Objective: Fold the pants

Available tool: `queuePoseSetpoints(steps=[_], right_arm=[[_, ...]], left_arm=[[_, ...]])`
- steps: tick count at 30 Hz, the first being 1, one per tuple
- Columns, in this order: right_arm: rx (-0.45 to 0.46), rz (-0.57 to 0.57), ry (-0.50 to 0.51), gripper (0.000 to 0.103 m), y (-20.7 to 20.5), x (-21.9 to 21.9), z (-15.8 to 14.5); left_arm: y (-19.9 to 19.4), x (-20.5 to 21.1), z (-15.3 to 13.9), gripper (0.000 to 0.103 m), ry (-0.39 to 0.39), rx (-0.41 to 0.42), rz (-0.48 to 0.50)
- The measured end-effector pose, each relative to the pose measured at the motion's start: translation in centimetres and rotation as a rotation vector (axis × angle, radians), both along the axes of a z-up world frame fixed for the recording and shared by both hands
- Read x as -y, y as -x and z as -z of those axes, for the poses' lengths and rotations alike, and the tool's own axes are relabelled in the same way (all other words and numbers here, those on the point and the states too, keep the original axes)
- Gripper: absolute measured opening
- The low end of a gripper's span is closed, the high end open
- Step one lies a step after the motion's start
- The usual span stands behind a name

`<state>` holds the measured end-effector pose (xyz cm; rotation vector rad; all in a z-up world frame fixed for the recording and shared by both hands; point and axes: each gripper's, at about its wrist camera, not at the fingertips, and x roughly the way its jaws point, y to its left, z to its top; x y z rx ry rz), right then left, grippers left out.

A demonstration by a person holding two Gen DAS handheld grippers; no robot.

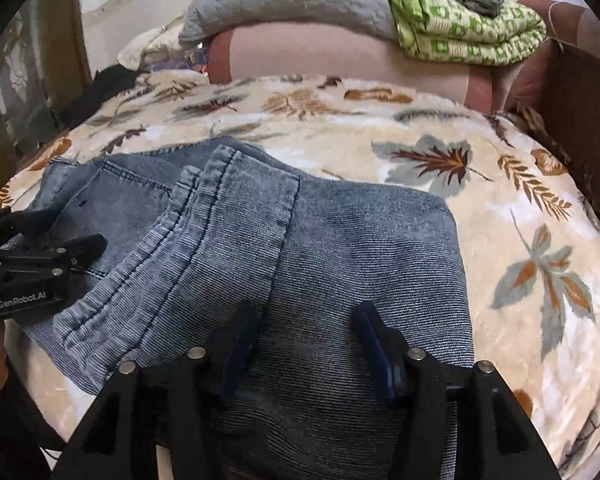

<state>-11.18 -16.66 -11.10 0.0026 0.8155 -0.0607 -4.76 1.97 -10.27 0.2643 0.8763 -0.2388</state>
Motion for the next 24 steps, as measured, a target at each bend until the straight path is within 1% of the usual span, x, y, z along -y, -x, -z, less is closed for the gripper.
queuePoseSetpoints(steps=[4, 8, 13, 18, 24], right_arm=[[0.030, 0.005, 0.020, 0.065, 0.2, -0.5, 0.1], [0.055, 0.030, 0.021, 0.069, 0.2, -1.0, 0.4], [0.076, 0.050, 0.015, 0.071, 0.3, -1.1, 0.5], [0.097, 0.079, 0.023, 0.071, 0.8, -1.5, 0.6], [0.108, 0.076, 0.017, 0.071, 0.9, -1.3, 0.7]], left_arm=[[-0.7, 0.0, 0.3, 0.085, 0.018, -0.003, -0.010], [-0.4, 0.1, 0.6, 0.087, 0.011, 0.023, -0.011], [-0.1, 0.1, 0.8, 0.088, 0.018, 0.049, -0.016], [-0.2, 0.0, 0.8, 0.088, 0.027, 0.047, -0.021], [-0.2, 0.0, 0.9, 0.089, 0.026, 0.044, -0.032]])
